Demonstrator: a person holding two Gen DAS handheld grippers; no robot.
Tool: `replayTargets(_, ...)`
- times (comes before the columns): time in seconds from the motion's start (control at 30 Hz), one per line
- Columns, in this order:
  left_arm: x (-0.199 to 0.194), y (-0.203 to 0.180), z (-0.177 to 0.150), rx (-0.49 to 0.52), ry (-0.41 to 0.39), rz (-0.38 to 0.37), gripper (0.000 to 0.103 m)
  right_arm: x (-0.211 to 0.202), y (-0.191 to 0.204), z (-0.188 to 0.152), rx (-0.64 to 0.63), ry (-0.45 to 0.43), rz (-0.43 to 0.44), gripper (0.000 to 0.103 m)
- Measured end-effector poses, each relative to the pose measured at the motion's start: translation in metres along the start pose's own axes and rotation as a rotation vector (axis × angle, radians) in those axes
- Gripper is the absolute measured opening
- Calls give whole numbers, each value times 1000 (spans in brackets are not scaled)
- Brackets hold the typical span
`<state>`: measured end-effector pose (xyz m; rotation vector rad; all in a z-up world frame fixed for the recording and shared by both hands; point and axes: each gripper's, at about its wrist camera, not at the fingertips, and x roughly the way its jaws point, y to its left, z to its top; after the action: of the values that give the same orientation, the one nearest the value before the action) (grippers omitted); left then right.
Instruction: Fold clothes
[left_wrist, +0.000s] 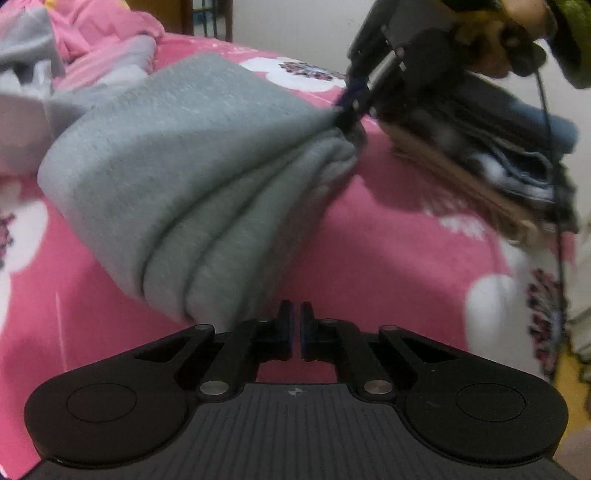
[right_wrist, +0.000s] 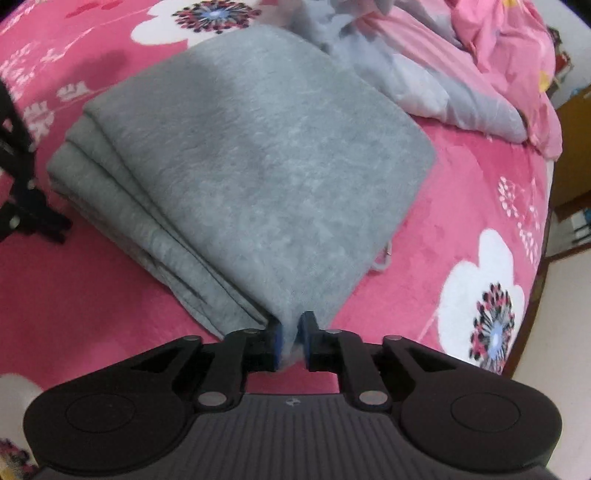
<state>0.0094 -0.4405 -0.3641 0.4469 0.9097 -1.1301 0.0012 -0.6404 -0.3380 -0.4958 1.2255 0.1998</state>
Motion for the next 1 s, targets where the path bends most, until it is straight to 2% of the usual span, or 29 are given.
replayTargets(0.07, -20, 9, -2, -64, -9, -30, 14, -17, -13, -1, 77, -11, 30, 22)
replayTargets(0.13, -41, 28, -3, -191, -31, -33, 36, -34, -27, -2, 178, -33, 69, 32)
replayTargets(0.17, -51, 41, -3, -271, -52, -30, 39, -40, -36, -4, 250, -54, 93, 47)
replayTargets(0.23, -63, 67, -2, -428, -97, -28, 55, -46, -56, -8, 392, -103, 143, 52)
replayTargets(0.27, -64, 83, -3, -524, -126, -31, 59, -46, -66, -9, 463, -121, 173, 57)
replayTargets(0.3, -64, 99, -4, -623, -157, -35, 66, -43, -78, -10, 536, -139, 202, 67)
replayTargets(0.33, -60, 113, -4, -711, -175, -57, 75, -38, -90, -12, 609, -162, 232, 72)
replayTargets(0.4, -43, 138, -7, -864, -198, -123, 81, -23, -114, -17, 738, -204, 303, 82)
replayTargets(0.47, -22, 156, -8, -964, -217, -177, 82, 1, -137, -20, 841, -214, 387, 91)
replayTargets(0.5, -10, 162, -8, -996, -211, -206, 83, 13, -148, -21, 888, -216, 428, 95)
replayTargets(0.6, 26, 172, -8, -1047, -175, -295, 83, 57, -176, -24, 991, -192, 536, 97)
replayTargets(0.73, 52, 166, -5, -1034, -142, -349, 84, 116, -195, -27, 1065, -85, 725, 100)
replayTargets(0.77, 56, 163, -5, -1031, -144, -351, 84, 124, -193, -26, 1064, -83, 761, 103)
replayTargets(0.83, 61, 158, -3, -1032, -168, -362, 89, 137, -190, -24, 1061, -82, 836, 103)
replayTargets(0.93, 70, 151, 1, -1054, -189, -407, 89, 138, -175, -14, 1039, -89, 958, 103)
replayTargets(1.0, 73, 144, 4, -1053, -190, -425, 89, 135, -157, 0, 969, -49, 973, 103)
